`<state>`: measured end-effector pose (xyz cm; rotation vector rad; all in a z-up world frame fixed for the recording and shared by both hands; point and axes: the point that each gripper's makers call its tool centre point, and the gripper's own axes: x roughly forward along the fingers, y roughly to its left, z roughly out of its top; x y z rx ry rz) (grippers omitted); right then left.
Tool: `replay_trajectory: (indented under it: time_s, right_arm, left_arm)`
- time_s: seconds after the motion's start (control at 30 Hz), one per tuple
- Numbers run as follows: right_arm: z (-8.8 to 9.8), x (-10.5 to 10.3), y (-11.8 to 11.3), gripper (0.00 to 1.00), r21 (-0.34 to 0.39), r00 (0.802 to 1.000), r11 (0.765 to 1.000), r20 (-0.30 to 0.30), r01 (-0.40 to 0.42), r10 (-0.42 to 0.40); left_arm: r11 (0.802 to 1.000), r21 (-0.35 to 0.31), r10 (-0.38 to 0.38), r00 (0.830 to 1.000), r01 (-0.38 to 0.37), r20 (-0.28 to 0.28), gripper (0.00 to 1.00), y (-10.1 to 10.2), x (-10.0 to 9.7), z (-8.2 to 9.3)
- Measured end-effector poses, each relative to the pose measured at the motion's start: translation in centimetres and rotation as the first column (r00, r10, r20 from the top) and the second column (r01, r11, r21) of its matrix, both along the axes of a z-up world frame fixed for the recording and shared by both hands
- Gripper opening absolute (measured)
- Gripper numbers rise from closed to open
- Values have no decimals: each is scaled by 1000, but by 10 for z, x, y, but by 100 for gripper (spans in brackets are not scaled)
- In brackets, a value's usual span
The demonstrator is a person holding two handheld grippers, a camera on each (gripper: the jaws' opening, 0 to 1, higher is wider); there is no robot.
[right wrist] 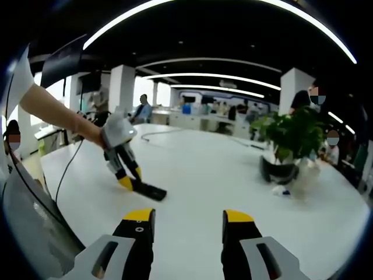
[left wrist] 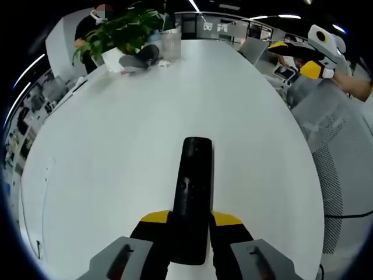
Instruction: Press the specified remote control buttons in sequence, fully releasing each button before pressing the next.
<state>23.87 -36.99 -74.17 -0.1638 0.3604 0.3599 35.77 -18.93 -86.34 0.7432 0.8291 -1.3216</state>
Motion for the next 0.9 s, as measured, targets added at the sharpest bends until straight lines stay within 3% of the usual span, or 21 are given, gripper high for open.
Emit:
replay_trajectory:
  time_s: [0.9]
  right_arm:
    - [-1, 0, 1, 42, -2, 1000, 1000, -5, -10, 10]
  left_arm:
    - [999, 23, -31, 999, 31, -28, 25, 1, -20, 0]
